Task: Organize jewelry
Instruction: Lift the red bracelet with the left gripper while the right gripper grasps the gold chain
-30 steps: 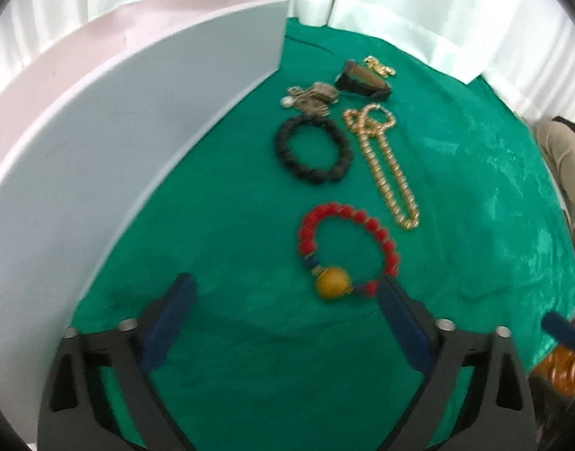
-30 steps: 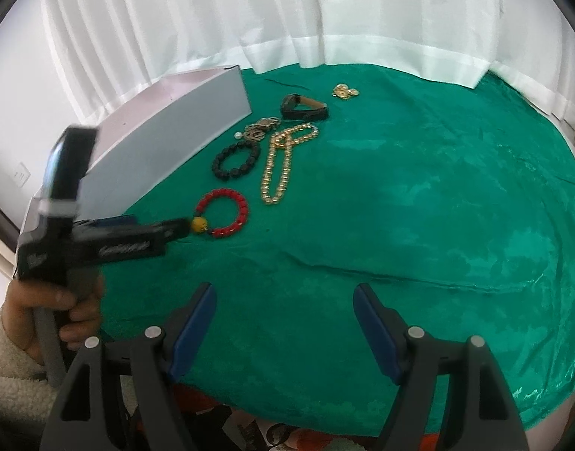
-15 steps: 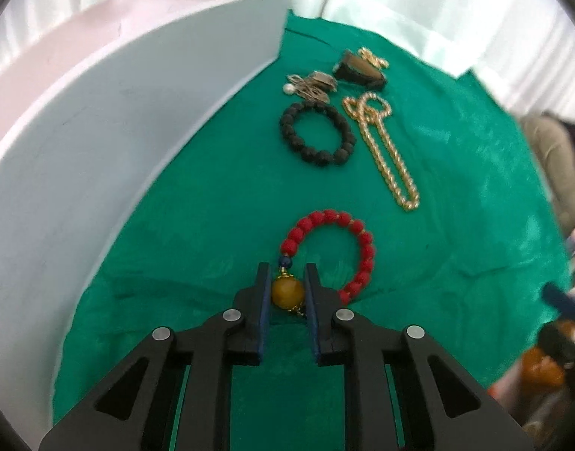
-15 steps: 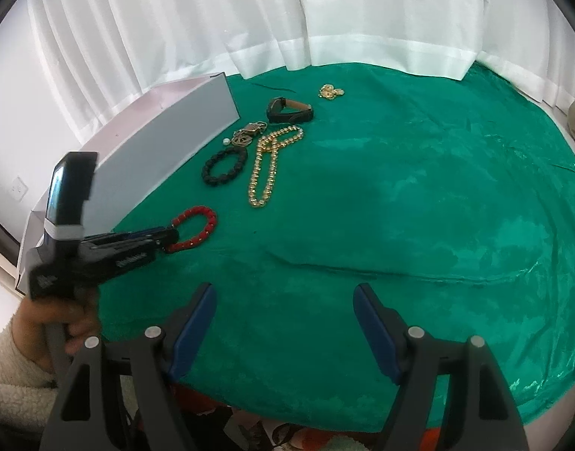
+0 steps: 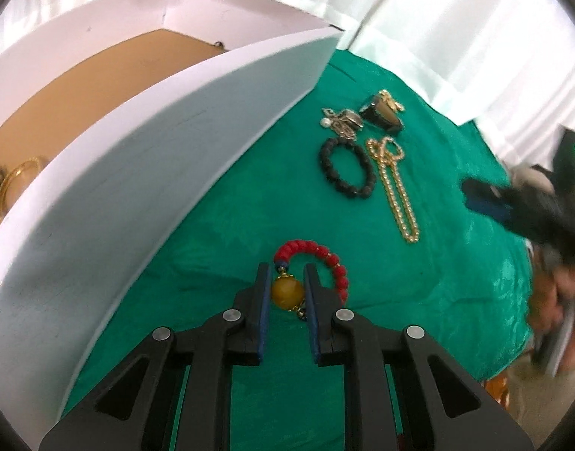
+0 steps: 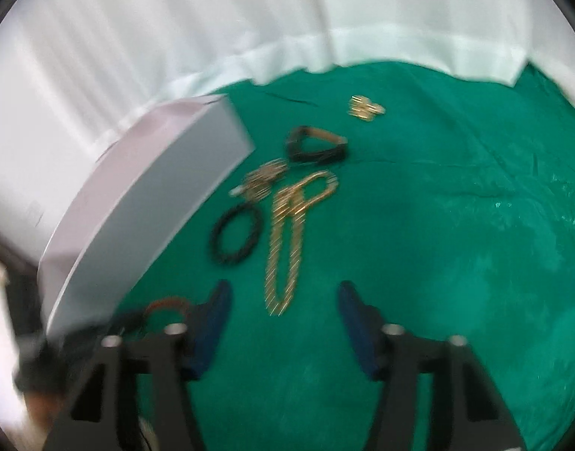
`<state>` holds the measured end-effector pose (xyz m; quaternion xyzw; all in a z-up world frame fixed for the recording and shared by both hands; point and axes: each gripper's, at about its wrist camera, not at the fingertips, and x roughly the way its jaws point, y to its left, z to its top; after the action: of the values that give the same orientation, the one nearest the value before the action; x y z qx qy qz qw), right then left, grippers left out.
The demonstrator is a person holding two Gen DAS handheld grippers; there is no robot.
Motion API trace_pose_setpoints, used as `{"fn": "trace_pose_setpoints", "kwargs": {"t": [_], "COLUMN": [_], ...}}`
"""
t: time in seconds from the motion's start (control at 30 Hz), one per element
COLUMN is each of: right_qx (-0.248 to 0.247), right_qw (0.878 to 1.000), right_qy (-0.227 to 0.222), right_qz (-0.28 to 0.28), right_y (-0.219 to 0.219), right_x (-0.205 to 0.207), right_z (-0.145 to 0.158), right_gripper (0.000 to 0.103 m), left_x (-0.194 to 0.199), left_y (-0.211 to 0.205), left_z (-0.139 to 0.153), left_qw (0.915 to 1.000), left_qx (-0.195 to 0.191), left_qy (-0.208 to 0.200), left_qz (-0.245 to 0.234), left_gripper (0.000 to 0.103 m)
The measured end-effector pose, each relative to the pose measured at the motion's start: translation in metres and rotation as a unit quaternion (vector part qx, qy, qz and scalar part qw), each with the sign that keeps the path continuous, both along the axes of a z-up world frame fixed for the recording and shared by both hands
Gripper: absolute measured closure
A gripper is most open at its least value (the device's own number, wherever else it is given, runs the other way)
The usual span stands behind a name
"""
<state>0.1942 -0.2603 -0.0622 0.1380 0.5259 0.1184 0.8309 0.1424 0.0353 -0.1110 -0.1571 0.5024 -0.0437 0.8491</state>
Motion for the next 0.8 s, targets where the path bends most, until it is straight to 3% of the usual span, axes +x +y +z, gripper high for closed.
{"fn": "trace_pose_setpoints", "kwargs": {"t": [0.13,0.43,0.5,0.53,0.57,0.8], "right_qx": [0.007,-0.09,-0.135,-0.145,-0.144,-0.08], "right_qw": [0.999,0.993,0.988,0.987,0.987,0.996], "right_qy": [0.052,0.082,0.07,0.062,0.055,0.019], "right_qz": [-0.004,-0.003,0.021,0.036,0.045,0.038], "right_y": [0.01,0.065,0.08,0.085,0.088,0.057], "right_x": [0.049,0.091,0.091,0.09,0.087,0.056], "right_z": [-0.02,-0.053,-0.054,-0.053,-0.05,-0.002], "right_gripper": [0.058,0.058,0.065,0.083,0.095,0.095], "left_x": [-0.001,-0.002,-0.001,0.0,0.001,0.006], "left_y": [0.002,-0.002,-0.003,-0.003,-0.004,-0.008], "left_z": [-0.004,-0.009,-0.008,-0.007,-0.003,0.034], "left_qw": [1.0,1.0,1.0,1.0,0.9999,0.9982], "left_qx": [-0.002,0.004,0.002,0.0,-0.005,-0.031], "left_qy": [0.002,0.003,0.002,0.001,-0.003,-0.036], "left_qz": [0.002,-0.005,-0.008,-0.01,-0.014,-0.038], "left_gripper": [0.088,0.088,0.088,0.088,0.088,0.088]}}
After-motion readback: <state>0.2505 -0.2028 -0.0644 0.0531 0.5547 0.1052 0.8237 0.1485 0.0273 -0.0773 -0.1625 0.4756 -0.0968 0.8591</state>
